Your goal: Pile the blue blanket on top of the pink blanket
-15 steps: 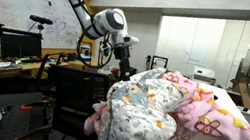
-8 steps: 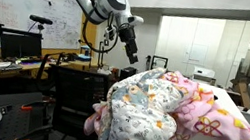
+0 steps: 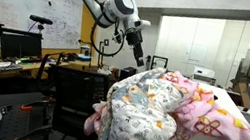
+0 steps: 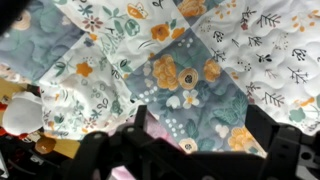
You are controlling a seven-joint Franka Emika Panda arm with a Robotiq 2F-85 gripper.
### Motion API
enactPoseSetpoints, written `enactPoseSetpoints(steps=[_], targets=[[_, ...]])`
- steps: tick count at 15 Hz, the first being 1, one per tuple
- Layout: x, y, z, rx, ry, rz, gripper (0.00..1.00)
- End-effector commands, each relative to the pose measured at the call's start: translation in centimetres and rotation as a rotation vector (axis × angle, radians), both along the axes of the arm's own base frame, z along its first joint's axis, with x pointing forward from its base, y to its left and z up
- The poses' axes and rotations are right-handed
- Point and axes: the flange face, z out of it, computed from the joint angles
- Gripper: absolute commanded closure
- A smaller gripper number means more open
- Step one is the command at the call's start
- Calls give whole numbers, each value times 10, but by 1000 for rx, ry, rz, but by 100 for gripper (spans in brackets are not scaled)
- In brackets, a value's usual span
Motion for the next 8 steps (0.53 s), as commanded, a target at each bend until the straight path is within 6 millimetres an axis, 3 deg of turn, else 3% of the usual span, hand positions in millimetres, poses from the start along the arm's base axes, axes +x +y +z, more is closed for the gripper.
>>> enactPoseSetpoints(steps=[1, 4, 8], targets=[[13, 3, -49, -3, 15, -50, 0], [12, 12, -102, -21, 33, -40, 0], [13, 25, -129, -138, 1, 48, 0]])
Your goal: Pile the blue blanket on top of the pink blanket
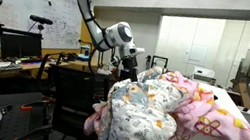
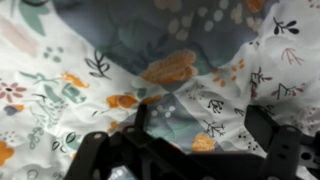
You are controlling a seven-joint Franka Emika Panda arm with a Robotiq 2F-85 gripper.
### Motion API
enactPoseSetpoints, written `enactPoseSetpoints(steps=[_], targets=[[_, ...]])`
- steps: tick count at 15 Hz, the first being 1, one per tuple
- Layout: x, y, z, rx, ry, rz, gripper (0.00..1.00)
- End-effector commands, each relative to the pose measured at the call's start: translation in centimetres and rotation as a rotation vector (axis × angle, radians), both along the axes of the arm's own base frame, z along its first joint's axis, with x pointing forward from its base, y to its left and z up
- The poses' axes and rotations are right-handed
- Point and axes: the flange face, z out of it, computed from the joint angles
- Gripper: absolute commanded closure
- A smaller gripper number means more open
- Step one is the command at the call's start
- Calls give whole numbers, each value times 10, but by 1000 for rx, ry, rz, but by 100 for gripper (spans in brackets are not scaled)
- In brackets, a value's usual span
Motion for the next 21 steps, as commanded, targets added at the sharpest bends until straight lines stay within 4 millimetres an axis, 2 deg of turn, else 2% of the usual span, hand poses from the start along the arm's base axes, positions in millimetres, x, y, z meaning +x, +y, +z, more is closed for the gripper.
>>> enactPoseSetpoints(steps=[1, 4, 5, 9, 11, 15, 18, 21], targets=[[5, 11, -7, -108, -43, 75, 0], [1, 13, -21, -133, -29, 104, 0], [-4, 14, -16, -128, -28, 107, 0], [-17, 21, 29, -118, -55, 120, 0], [-18, 12, 53, -119, -82, 80, 0], [-24, -34, 99, -77, -138, -96, 0], [-33, -84, 126, -13, -169, -240, 0], [-49, -133, 145, 73, -178, -367, 0]])
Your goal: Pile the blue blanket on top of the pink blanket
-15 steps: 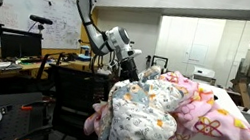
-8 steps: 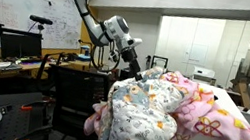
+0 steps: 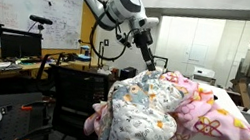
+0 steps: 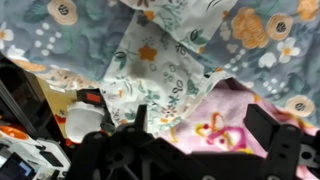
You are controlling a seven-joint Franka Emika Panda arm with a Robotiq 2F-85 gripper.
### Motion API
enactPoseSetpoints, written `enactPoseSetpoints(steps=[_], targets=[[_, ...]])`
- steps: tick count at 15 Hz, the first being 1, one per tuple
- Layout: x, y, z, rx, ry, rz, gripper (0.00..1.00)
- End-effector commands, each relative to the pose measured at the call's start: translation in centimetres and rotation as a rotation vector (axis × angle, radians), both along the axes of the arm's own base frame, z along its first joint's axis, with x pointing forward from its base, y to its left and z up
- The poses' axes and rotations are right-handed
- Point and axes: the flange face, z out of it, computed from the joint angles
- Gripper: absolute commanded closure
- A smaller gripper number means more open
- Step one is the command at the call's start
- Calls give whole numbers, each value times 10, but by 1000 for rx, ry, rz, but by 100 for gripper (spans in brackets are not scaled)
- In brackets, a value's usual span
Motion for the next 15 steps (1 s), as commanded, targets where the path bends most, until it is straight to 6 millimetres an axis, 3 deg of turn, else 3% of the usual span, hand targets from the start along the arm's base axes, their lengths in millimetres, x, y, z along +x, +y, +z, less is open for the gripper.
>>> enactPoseSetpoints(steps=[1, 4, 8, 11, 15], targets=[[-28, -47, 20, 117, -9, -122, 0], [-41, -91, 14, 246, -26, -222, 0], [-58, -116, -23, 425, -51, -346, 0], [-66, -115, -65, 576, -74, -443, 0], [-52, -70, -123, 787, -75, -477, 0]])
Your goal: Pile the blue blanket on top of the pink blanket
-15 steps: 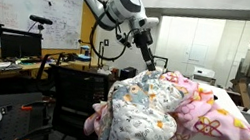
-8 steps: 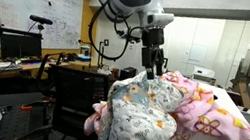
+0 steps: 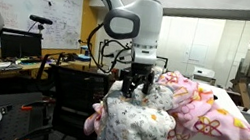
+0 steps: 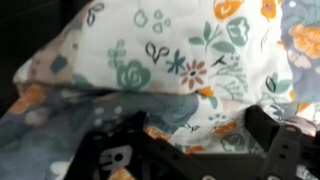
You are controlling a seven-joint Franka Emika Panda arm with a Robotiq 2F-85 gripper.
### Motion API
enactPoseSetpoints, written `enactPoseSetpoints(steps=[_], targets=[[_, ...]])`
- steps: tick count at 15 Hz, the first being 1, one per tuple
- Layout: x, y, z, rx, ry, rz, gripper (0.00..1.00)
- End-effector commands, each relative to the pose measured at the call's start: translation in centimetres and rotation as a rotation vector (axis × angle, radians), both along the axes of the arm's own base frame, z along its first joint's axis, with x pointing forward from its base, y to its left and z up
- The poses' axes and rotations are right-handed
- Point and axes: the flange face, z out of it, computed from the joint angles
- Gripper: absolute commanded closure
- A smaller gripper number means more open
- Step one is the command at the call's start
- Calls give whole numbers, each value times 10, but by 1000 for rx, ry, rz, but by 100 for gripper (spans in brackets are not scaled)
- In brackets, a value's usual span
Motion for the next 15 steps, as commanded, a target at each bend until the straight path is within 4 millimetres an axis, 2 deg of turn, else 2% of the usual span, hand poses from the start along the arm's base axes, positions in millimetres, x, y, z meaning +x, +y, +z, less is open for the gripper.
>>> enactPoseSetpoints(steps=[1, 4, 10, 13, 15], targets=[[17, 42, -48, 148, -45, -2, 0], [32, 71, -83, 233, -83, 36, 0], [46, 103, -131, 291, -86, 113, 0], [46, 112, -128, 240, -62, 158, 0], [40, 111, -112, 171, -50, 191, 0]])
